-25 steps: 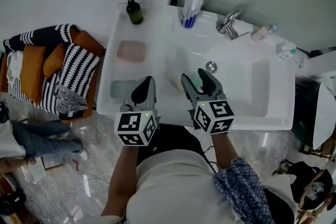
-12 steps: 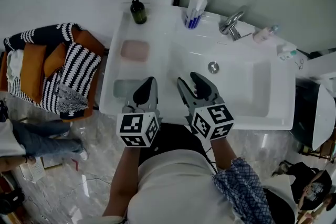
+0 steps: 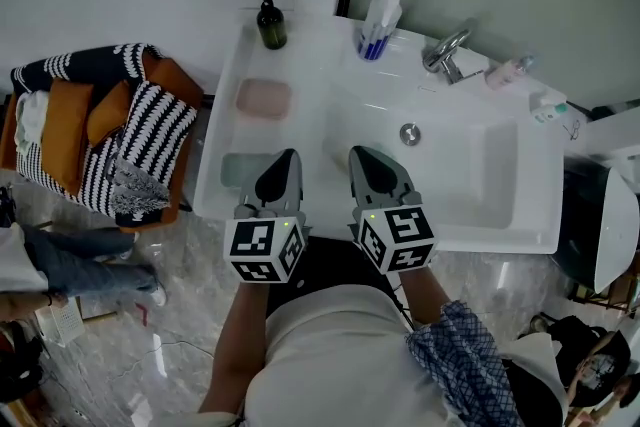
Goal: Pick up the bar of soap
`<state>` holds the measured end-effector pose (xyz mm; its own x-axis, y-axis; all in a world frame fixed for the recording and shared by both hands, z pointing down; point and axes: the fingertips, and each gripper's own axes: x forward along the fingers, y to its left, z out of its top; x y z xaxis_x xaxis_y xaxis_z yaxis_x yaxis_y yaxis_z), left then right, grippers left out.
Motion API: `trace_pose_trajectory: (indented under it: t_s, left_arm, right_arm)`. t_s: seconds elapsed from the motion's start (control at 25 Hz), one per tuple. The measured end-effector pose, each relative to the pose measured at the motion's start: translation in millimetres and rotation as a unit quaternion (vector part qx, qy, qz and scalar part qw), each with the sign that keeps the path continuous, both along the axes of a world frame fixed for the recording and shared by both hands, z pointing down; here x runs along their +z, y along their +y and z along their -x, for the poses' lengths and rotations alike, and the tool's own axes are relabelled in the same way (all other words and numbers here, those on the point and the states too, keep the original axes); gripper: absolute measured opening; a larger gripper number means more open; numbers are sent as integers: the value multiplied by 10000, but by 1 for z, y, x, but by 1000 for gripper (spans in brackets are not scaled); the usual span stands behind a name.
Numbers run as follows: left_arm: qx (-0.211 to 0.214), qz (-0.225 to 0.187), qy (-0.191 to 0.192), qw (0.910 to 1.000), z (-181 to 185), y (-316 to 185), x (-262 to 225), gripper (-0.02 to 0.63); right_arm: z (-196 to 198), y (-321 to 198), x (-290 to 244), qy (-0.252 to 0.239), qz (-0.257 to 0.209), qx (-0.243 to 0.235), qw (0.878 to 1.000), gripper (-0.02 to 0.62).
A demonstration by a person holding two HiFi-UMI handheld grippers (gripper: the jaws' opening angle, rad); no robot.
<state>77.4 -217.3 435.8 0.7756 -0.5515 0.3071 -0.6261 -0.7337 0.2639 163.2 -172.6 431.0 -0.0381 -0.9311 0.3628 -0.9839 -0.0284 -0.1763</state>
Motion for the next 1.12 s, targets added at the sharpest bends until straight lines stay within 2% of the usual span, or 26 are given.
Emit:
trace_pose_trajectory:
  t_s: [0.12, 0.36, 0.64, 1.12]
  left_arm:
    - [16, -10, 41, 10000, -3, 1, -2, 9]
    - [-2, -32, 61, 10000, -8, 3, -3, 9]
    - [-78, -177, 82, 9998, -5, 1, -11, 9]
    - [-104, -138, 2, 9999, 2, 4, -8, 9]
  right_arm:
    - [8, 0, -4, 136, -95, -238, 9996, 15]
    - [11, -1, -6, 232, -15, -308, 9993, 14]
    - [8, -8, -12, 272, -52, -148, 9995, 14]
    - [20, -8, 6, 341, 290, -237, 9987, 14]
